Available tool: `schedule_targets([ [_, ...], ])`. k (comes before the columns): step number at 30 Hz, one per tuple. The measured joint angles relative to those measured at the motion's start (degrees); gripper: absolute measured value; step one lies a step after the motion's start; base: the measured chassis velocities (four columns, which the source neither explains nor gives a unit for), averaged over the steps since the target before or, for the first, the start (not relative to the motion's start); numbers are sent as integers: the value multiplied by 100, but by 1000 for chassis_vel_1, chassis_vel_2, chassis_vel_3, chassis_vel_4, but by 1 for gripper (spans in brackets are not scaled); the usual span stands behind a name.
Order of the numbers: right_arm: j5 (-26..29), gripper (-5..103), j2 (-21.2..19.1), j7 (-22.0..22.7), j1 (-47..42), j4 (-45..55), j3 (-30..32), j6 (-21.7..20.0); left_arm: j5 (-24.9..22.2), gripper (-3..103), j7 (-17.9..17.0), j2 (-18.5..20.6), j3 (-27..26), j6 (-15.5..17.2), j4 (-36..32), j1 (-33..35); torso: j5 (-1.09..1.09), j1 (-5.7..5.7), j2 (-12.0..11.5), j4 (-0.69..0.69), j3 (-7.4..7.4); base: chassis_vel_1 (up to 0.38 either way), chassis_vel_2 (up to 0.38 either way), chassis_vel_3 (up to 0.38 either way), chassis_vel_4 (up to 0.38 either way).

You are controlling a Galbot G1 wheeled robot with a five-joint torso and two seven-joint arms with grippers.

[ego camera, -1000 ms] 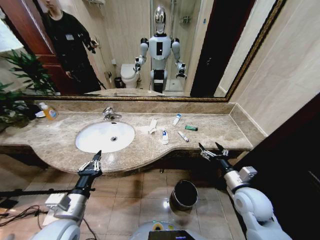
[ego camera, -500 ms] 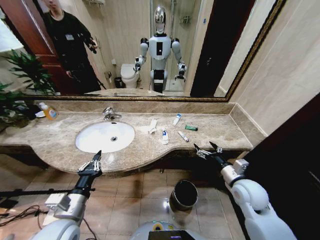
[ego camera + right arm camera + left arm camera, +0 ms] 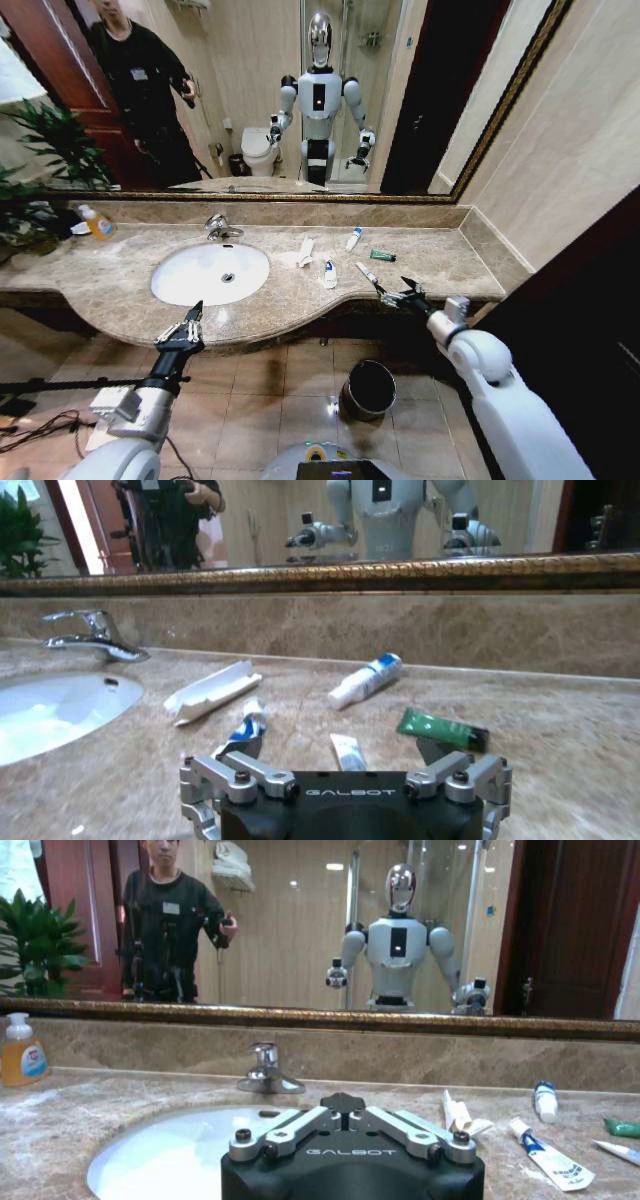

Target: Pick up the trash from the sink and place it in the trash bin.

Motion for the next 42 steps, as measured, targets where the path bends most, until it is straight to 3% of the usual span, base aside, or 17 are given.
schedule_targets([
  [16,161,100,251,74,1076,-1425,-870,-162,0,0,0,0,0,0,0,0,0,-1,0,0,0,0,0,0,0],
  [30,-24,101,288,74,1191,-1635,-916,-28,0,0,0,0,0,0,0,0,-1,-1,0,0,-1,0,0,0,0],
  [34,-232,93,269,30,1189,-1676,-896,43,0,0,0,0,0,0,0,0,-1,-1,0,0,-1,0,0,0,0],
  [35,-400,83,256,-38,1184,-1709,-888,97,0,0,0,0,0,0,0,0,0,-1,0,0,-1,0,0,0,0],
  [39,-466,77,251,-62,1178,-1732,-881,117,0,0,0,0,0,0,0,0,0,-1,0,-1,-1,0,0,0,0],
  [42,-509,61,246,-74,1139,-1750,-850,129,0,0,0,0,0,0,0,0,0,0,0,0,-1,0,0,0,0],
])
